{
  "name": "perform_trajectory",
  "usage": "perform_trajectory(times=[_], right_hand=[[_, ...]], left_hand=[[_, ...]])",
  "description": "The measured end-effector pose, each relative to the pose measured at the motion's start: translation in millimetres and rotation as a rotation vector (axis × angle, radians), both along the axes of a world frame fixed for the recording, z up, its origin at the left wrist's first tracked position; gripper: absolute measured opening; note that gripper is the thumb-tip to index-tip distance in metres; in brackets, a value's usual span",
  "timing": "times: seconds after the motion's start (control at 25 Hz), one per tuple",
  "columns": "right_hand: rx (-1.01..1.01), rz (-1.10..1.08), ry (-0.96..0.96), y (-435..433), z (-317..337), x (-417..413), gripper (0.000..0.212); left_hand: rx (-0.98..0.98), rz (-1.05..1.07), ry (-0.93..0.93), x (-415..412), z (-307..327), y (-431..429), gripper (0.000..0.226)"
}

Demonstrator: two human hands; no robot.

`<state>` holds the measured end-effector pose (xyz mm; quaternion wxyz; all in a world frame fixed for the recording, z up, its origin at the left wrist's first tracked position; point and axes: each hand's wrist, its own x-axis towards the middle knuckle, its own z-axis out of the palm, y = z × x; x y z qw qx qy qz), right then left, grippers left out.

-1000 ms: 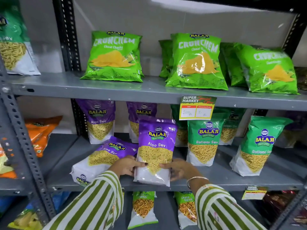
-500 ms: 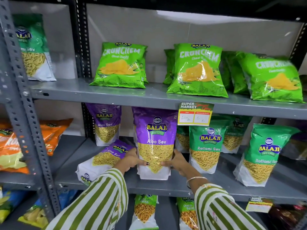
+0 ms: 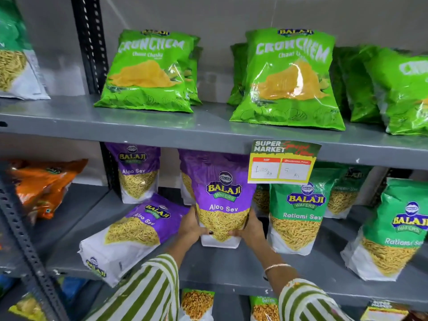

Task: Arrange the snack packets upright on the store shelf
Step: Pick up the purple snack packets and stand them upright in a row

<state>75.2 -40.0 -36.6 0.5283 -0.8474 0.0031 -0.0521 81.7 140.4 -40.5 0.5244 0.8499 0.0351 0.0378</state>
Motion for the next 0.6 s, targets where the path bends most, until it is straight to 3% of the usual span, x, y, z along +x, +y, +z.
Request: perform_trajectory(times=[0.24, 0.44, 0.6], right_hand=[[-0.073, -0.046, 0.097, -6.2, -19.0, 4.9, 0.084], [-0.093, -0.042, 0.178, -6.2, -10.4, -1.0, 0.079], [-0.465, 0.043, 0.441, -1.1, 11.9, -8.3, 0.055]], left_hand=[[0.013, 0.028, 0.049, 5.2, -20.7, -7.5, 0.069], [0.104, 0.028, 0.088, -7.9, -8.1, -4.8, 0.077], [0.273, 0.078, 0.048, -21.1, 12.2, 38.6, 0.068]])
